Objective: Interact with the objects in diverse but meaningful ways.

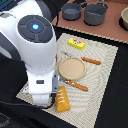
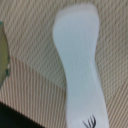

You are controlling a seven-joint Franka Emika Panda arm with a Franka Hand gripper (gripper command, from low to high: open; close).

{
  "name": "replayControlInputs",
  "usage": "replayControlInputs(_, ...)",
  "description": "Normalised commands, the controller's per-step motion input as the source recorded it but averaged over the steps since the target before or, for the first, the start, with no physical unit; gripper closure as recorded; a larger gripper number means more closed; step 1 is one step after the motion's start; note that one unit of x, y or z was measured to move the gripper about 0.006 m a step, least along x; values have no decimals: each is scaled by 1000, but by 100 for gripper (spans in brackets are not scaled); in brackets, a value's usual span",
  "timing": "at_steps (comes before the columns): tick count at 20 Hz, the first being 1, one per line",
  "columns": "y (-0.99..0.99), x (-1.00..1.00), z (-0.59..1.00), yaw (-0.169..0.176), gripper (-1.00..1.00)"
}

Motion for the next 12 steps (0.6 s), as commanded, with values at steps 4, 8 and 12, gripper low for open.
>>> replayControlInputs(4,-65,-720,-11,68,-100)
replayControlInputs(8,-22,-543,-54,53,100)
replayControlInputs(12,0,-261,-19,44,100)
